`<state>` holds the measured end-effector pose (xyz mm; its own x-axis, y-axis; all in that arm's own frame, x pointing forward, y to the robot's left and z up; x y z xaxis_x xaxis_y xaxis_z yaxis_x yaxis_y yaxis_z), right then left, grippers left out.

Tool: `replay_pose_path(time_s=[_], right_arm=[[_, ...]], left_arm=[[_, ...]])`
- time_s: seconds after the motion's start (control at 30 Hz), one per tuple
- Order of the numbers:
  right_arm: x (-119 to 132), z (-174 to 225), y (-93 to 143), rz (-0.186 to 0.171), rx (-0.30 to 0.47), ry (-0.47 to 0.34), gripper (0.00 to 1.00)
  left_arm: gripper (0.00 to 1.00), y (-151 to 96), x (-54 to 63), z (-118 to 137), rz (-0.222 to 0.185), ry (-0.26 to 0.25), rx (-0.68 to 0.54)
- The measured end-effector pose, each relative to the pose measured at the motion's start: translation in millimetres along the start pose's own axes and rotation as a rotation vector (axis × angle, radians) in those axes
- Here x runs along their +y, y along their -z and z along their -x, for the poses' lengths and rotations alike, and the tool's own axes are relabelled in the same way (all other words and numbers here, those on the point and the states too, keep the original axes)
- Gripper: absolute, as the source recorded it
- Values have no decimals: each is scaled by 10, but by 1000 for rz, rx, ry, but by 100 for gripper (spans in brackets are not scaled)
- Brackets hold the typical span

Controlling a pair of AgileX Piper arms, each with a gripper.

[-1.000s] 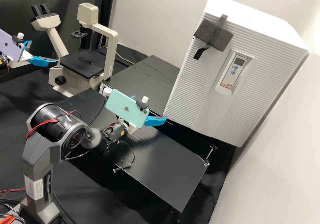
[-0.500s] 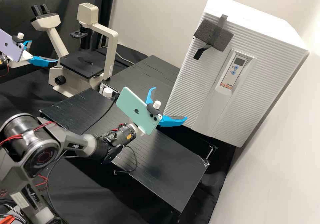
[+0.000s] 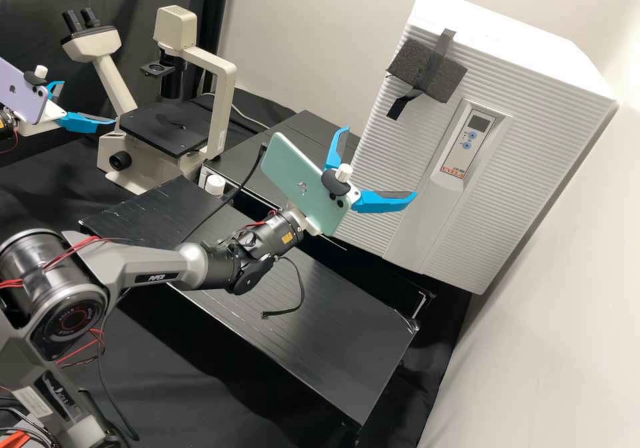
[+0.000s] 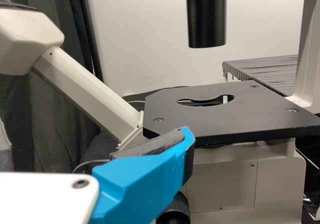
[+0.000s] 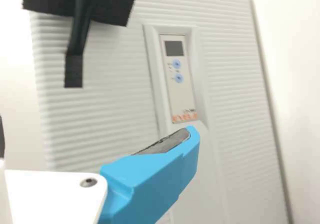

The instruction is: Open the incubator door.

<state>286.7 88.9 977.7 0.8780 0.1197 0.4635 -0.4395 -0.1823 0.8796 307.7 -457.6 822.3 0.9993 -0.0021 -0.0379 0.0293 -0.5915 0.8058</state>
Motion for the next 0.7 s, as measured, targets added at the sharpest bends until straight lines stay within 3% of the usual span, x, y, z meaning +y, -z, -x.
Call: replay_pose_path(time_s=[0.2,0.4,0.7], right_arm=[[-97,-124,150,33,19,17,100],[-170,-257,117,59,-32,32,100],[-208,-389,44,55,-66,20,100]], left_arm=[[100,0,0,0,0,0,0],[100,0,0,0,0,0,0],[100,0,0,0,0,0,0]])
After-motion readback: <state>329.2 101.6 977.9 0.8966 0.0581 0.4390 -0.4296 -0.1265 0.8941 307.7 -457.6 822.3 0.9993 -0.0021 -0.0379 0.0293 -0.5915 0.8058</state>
